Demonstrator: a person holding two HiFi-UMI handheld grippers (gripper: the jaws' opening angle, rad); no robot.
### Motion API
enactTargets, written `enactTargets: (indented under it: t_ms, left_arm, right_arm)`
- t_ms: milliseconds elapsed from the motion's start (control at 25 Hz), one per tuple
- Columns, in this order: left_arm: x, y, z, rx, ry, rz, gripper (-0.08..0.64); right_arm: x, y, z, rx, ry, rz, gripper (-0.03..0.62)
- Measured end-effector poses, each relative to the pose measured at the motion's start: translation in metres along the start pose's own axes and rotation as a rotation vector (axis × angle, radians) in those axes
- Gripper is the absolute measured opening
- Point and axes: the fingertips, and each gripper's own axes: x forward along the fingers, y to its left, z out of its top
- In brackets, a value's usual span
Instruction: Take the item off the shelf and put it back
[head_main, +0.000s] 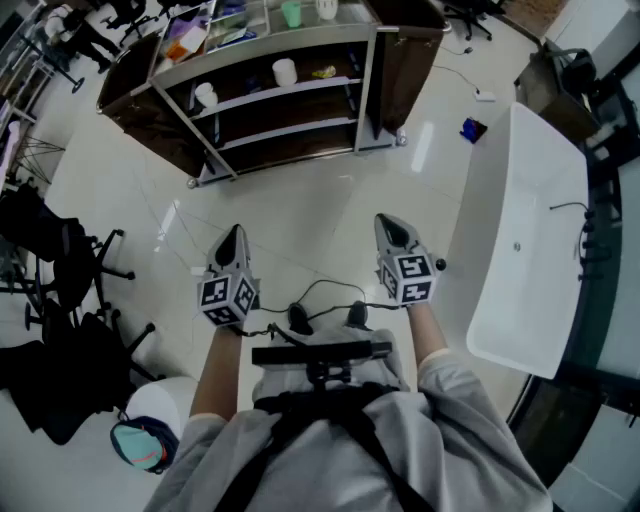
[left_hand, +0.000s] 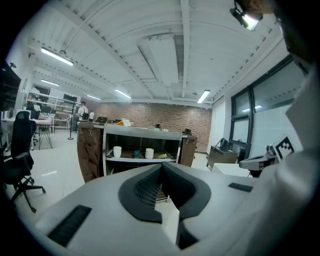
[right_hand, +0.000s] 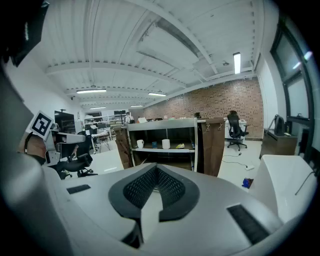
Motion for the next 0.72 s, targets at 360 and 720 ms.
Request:
enactTargets:
  t_ms: [360,720]
  left_arm:
    - [-0.006,-0.016,-0.017,0.003,0.035,0.017,0.006]
    - [-0.007,-0.053,-0.006,0.005,0.023,0.025,0.006]
  right_arm:
    - [-0.012,-0.008,0.011,-0.035,-0.021,0.03,0.009]
    - [-0.017,-0.033,0.009,-0.044,-0.02,0.099,0.009]
